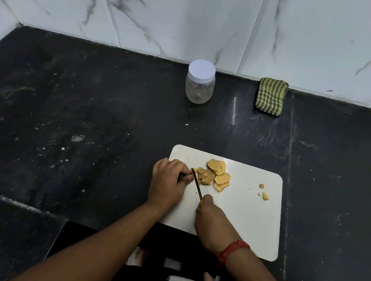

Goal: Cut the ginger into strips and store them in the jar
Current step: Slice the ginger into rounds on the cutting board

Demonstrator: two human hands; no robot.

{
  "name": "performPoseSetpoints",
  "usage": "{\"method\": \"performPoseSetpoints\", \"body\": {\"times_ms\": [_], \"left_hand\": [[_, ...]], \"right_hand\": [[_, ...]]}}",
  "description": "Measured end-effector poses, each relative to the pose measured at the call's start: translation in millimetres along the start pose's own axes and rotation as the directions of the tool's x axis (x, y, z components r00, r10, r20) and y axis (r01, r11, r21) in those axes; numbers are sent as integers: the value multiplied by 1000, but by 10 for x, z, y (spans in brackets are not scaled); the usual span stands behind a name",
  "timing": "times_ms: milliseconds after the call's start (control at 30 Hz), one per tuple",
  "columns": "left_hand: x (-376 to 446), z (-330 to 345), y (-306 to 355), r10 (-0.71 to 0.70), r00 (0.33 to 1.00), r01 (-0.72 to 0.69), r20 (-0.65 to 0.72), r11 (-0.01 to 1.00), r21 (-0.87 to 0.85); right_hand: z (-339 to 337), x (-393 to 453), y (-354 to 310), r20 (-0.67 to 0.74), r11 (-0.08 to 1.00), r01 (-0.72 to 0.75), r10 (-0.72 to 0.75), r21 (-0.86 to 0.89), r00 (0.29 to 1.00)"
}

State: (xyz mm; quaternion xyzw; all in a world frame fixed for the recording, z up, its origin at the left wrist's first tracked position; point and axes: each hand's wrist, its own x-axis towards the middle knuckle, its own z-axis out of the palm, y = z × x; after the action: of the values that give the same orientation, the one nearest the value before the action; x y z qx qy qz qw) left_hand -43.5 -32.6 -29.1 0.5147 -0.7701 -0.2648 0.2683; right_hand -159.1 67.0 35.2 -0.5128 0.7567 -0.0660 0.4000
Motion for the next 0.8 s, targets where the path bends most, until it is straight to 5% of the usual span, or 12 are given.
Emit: {"method": "performPoseSetpoints", "body": {"times_ms": [800], "left_hand": [[48,-32,63,-58,997,58,47,998,13]], "right_hand": [[-14,59,30,17,997,41,-40,-66,999]]}}
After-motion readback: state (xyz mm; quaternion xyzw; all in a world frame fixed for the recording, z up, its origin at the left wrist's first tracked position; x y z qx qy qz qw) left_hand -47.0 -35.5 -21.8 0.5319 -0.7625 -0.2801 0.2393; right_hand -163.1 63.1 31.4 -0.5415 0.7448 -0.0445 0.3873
